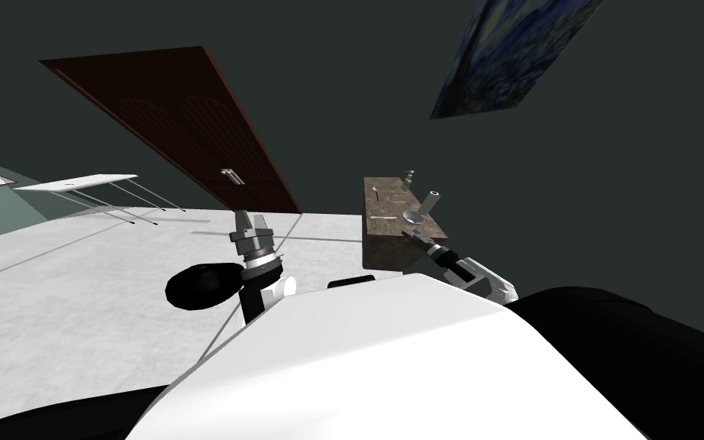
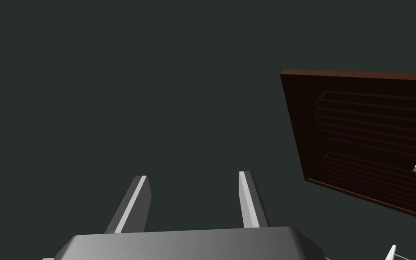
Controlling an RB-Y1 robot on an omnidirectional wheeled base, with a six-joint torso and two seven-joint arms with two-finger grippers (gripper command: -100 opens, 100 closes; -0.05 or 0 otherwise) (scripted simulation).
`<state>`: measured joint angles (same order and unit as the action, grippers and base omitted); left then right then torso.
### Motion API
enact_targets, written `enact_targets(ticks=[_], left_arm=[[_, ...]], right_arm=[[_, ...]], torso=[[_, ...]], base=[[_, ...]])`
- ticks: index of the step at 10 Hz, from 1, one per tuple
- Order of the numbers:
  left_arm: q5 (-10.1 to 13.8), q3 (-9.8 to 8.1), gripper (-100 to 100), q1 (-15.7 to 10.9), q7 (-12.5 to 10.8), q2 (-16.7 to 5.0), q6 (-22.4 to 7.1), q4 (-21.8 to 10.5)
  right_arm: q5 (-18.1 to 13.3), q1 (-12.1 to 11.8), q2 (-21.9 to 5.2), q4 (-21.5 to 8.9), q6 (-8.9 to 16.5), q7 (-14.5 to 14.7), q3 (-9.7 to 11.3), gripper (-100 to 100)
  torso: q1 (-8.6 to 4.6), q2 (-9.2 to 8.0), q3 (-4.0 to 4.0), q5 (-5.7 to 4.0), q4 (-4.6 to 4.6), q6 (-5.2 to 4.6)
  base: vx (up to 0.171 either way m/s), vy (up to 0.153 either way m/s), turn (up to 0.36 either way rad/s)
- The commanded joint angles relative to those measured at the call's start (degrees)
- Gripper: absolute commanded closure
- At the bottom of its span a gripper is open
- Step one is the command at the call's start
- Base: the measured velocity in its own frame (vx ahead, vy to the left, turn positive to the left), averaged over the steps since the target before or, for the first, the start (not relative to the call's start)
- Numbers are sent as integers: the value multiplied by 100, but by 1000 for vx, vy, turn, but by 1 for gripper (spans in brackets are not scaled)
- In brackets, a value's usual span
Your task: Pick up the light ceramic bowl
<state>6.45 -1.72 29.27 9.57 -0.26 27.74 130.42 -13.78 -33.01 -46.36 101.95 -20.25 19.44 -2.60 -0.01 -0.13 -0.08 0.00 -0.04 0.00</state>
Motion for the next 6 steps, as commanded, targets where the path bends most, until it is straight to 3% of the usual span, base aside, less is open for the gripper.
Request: enact_targets(ticks=[1,6], left_arm=[[0,0,0,0,0,0,0,0],[0,0,0,1,0,0,0,0]], right_arm=[[-63,-16,-233,-63,32,79,10,-100],[-414,-131,-1052,-676,-17,429,3,-100]], torso=[[0,0,0,0,0,0],[3,10,5,1,2,-1]], base=[[-30,9,38],[-21,17,56]])
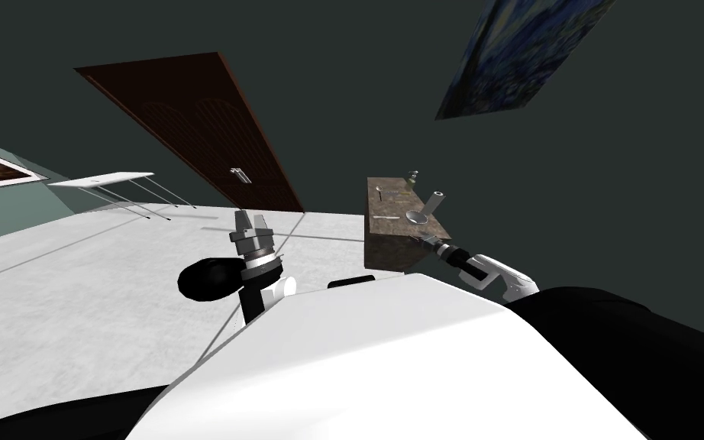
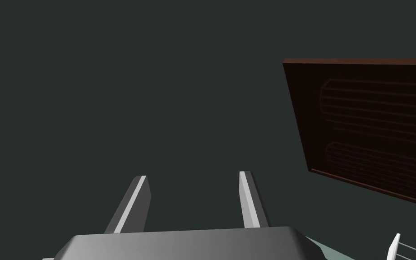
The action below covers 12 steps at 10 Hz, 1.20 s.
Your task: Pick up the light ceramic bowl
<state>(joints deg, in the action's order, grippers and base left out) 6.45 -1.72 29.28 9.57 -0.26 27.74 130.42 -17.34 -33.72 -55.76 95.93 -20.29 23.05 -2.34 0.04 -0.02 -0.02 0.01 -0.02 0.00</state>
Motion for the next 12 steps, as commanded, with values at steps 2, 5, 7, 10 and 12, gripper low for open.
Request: enact_targets(ticks=[2,5,7,10,12], left_arm=[[0,0,0,0,0,0,0,0],[0,0,0,0,0,0,0,0],[0,0,0,0,0,0,0,0],[0,0,0,1,0,0,0,0],[0,0,0,1,0,0,0,0]], right_arm=[[-175,-97,-406,-277,-38,163,-23,-100],[-293,-134,-707,-478,-66,245,-22,-100],[-526,-204,-1074,-871,-133,373,-15,-100],[-642,-237,-1366,-1063,-171,420,-9,-100],[-869,-301,-1720,-1435,-256,483,9,-100]], torso=[[0,1,1,0,0,-1],[3,7,4,0,2,0],[3,10,6,1,2,0],[9,23,13,2,5,0],[5,22,13,1,5,0]], base=[[-5,23,59],[5,25,42],[25,40,89],[42,36,29],[52,43,81]])
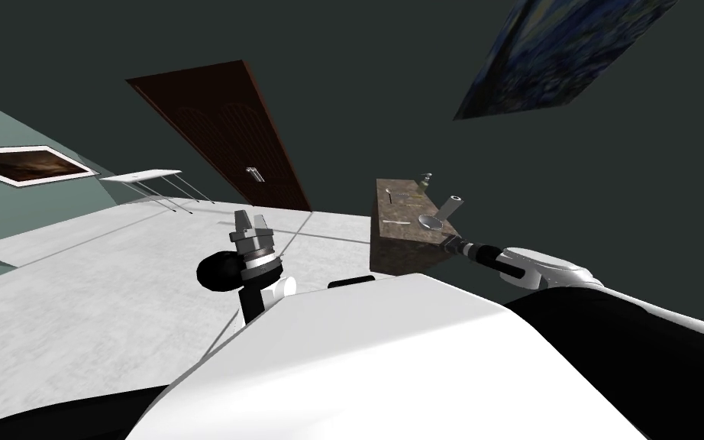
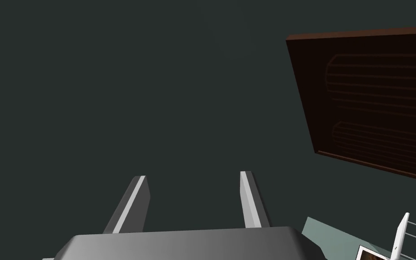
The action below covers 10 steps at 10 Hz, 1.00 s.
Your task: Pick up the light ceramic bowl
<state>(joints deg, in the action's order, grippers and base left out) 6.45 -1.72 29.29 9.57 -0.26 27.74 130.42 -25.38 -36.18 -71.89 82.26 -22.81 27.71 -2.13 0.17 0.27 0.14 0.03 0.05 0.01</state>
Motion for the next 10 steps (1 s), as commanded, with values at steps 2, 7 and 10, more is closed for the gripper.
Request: enact_targets(ticks=[2,7,10], left_arm=[[0,0,0,1,0,0,0,0],[0,0,0,1,0,0,0,0],[0,0,0,1,0,0,0,0]], right_arm=[[-287,-115,-400,-420,-95,48,14,-100],[-704,-236,-842,-1046,-285,59,106,-100],[-980,-323,-1081,-1430,-416,59,204,-100]], torso=[[10,12,6,2,2,-1],[4,14,8,1,3,-1],[7,22,13,2,6,0]], base=[[122,82,68],[106,57,53],[119,61,62]])
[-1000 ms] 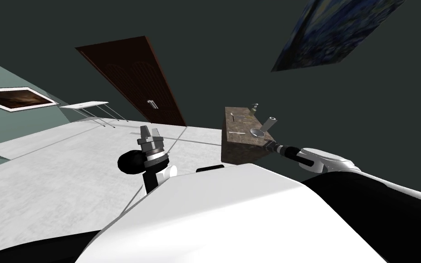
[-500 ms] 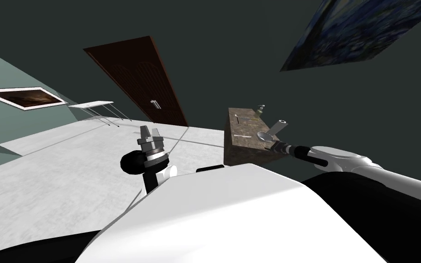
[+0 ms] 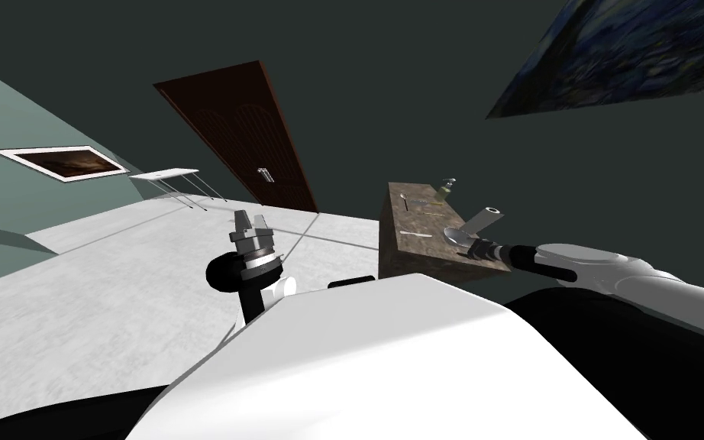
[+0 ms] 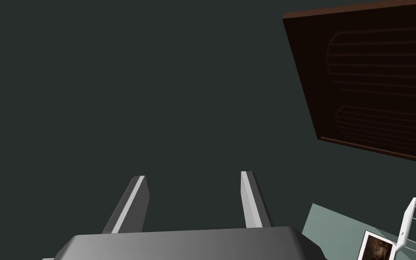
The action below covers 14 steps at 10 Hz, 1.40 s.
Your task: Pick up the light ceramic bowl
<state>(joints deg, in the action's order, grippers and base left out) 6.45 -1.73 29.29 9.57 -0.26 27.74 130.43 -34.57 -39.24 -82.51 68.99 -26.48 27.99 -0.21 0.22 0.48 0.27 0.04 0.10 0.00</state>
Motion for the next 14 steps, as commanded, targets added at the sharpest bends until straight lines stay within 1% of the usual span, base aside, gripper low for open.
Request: enact_targets(ticks=[1,3,4,5,6,7,9,10,11,14], left_arm=[[0,0,0,0,0,0,0,0],[0,0,0,0,0,0,0,0],[0,0,0,0,0,0,0,0],[0,0,0,0,0,0,0,0],[0,0,0,-1,0,0,0,0],[0,0,0,-1,0,0,0,0],[0,0,0,-3,0,-1,-1,0],[0,0,0,-3,0,-1,-1,-1],[0,-1,0,-1,0,-1,0,-1],[0,-1,0,-1,0,-1,0,0]], right_arm=[[-141,-45,-84,-211,-87,33,48,-100],[-279,-97,-184,-388,-154,40,125,-100],[-380,-148,-227,-499,-209,49,213,-100],[-315,-127,-206,-436,-179,42,154,-100],[-326,-127,-210,-452,-196,47,164,0],[-328,-77,-127,-528,-111,-15,250,-100],[-332,7,12,-659,28,-116,394,-100],[-327,-42,-40,-592,-14,-76,333,-100],[-328,-33,-35,-601,-1,-90,344,100],[-323,-34,-32,-602,-3,-97,340,100]], torso=[[0,0,0,0,0,0],[-7,-3,-2,-2,-1,-1],[-8,-10,-5,-2,-2,-1],[-4,-12,-7,-2,-3,0],[-11,-27,-15,-3,-6,-2],[-17,-40,-23,-5,-9,-3],[-30,-71,-40,-8,-16,2],[-34,-83,-48,-9,-19,1],[-30,-72,-43,-8,-18,-7],[-23,-51,-29,-6,-11,-2]], base=[[120,49,50],[101,35,51],[91,47,77],[43,22,13],[8,4,-2],[-35,-7,211],[-97,-28,299],[-48,-16,60],[-7,-3,-12],[-2,1,-2]])
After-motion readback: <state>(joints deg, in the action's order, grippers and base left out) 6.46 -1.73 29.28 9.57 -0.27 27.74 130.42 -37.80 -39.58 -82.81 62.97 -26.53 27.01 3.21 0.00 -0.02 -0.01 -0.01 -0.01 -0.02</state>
